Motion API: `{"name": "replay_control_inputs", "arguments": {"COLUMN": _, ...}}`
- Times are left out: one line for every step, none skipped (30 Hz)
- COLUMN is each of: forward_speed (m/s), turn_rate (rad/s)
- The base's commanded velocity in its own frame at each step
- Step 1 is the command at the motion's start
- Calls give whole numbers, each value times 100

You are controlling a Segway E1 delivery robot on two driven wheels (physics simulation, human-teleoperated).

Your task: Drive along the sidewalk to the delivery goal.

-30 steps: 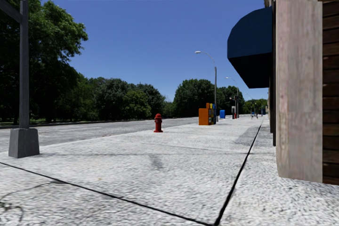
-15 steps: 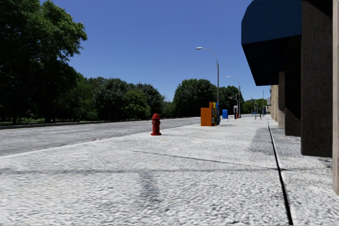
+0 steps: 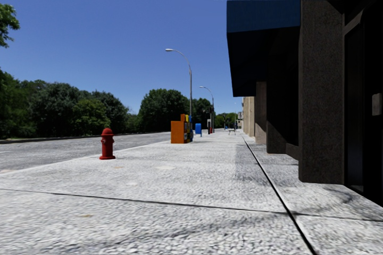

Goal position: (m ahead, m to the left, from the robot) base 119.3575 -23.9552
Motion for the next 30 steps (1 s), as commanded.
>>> {"name": "replay_control_inputs", "arguments": {"forward_speed": 200, "turn_rate": 0}}
{"name": "replay_control_inputs", "arguments": {"forward_speed": 200, "turn_rate": 0}}
{"name": "replay_control_inputs", "arguments": {"forward_speed": 200, "turn_rate": 0}}
{"name": "replay_control_inputs", "arguments": {"forward_speed": 200, "turn_rate": 0}}
{"name": "replay_control_inputs", "arguments": {"forward_speed": 200, "turn_rate": 0}}
{"name": "replay_control_inputs", "arguments": {"forward_speed": 200, "turn_rate": 0}}
{"name": "replay_control_inputs", "arguments": {"forward_speed": 200, "turn_rate": 0}}
{"name": "replay_control_inputs", "arguments": {"forward_speed": 200, "turn_rate": 0}}
{"name": "replay_control_inputs", "arguments": {"forward_speed": 200, "turn_rate": 0}}
{"name": "replay_control_inputs", "arguments": {"forward_speed": 200, "turn_rate": 0}}
{"name": "replay_control_inputs", "arguments": {"forward_speed": 200, "turn_rate": 0}}
{"name": "replay_control_inputs", "arguments": {"forward_speed": 200, "turn_rate": 0}}
{"name": "replay_control_inputs", "arguments": {"forward_speed": 200, "turn_rate": 0}}
{"name": "replay_control_inputs", "arguments": {"forward_speed": 200, "turn_rate": 0}}
{"name": "replay_control_inputs", "arguments": {"forward_speed": 200, "turn_rate": 0}}
{"name": "replay_control_inputs", "arguments": {"forward_speed": 200, "turn_rate": 0}}
{"name": "replay_control_inputs", "arguments": {"forward_speed": 200, "turn_rate": 0}}
{"name": "replay_control_inputs", "arguments": {"forward_speed": 200, "turn_rate": 0}}
{"name": "replay_control_inputs", "arguments": {"forward_speed": 200, "turn_rate": 0}}
{"name": "replay_control_inputs", "arguments": {"forward_speed": 200, "turn_rate": 0}}
{"name": "replay_control_inputs", "arguments": {"forward_speed": 200, "turn_rate": -2}}
{"name": "replay_control_inputs", "arguments": {"forward_speed": 200, "turn_rate": -2}}
{"name": "replay_control_inputs", "arguments": {"forward_speed": 200, "turn_rate": -9}}
{"name": "replay_control_inputs", "arguments": {"forward_speed": 200, "turn_rate": -15}}
{"name": "replay_control_inputs", "arguments": {"forward_speed": 200, "turn_rate": -20}}
{"name": "replay_control_inputs", "arguments": {"forward_speed": 200, "turn_rate": -21}}
{"name": "replay_control_inputs", "arguments": {"forward_speed": 200, "turn_rate": -24}}
{"name": "replay_control_inputs", "arguments": {"forward_speed": 200, "turn_rate": -32}}
{"name": "replay_control_inputs", "arguments": {"forward_speed": 200, "turn_rate": -39}}
{"name": "replay_control_inputs", "arguments": {"forward_speed": 200, "turn_rate": -43}}
